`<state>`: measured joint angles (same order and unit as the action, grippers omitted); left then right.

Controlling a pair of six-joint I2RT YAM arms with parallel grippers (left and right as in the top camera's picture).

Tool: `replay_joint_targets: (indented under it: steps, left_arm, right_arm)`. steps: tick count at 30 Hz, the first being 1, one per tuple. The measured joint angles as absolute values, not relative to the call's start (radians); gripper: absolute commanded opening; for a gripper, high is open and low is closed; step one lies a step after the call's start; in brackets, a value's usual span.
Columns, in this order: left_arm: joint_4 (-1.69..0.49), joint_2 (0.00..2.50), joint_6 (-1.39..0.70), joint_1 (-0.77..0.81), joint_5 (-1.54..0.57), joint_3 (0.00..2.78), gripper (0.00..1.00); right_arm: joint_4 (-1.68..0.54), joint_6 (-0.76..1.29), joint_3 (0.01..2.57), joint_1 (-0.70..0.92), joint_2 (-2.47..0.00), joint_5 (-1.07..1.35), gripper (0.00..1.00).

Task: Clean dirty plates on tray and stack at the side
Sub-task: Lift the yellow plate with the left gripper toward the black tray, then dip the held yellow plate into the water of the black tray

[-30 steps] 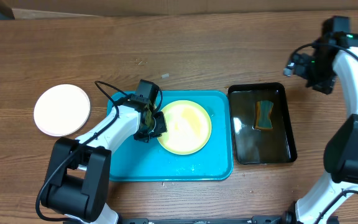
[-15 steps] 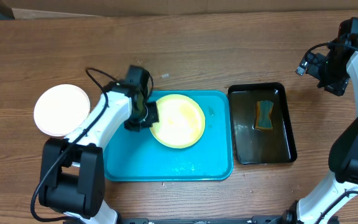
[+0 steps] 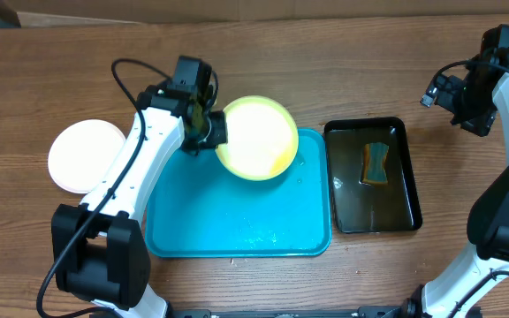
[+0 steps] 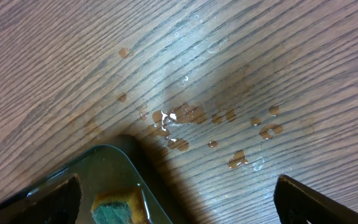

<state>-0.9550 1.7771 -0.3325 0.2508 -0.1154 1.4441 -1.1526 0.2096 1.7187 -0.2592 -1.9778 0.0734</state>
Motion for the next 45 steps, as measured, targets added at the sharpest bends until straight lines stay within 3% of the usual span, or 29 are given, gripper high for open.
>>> replay_joint_targets:
  steps: [15, 28, 35, 45]
  left_arm:
    - [-0.776, 1.777, -0.337, 0.701, 0.171, 1.544, 0.04]
    - [-0.562, 1.779, -0.219, 1.090, 0.872, 1.546, 0.04]
    - [-0.382, 1.779, -0.014, 1.193, 1.155, 1.546, 0.04]
    - [-0.328, 1.780, 0.102, 1.201, 1.276, 1.547, 0.04]
  right_arm:
    - [-1.152, 0.210, 1.719, -0.259, -1.978, 0.074, 1.00]
    - [-1.153, 0.210, 1.719, -0.260, -1.978, 0.073, 1.00]
    - [-1.152, 0.210, 1.719, -0.259, -1.978, 0.073, 1.00]
    - [-1.152, 0.210, 1.719, -0.259, -1.978, 0.074, 1.00]
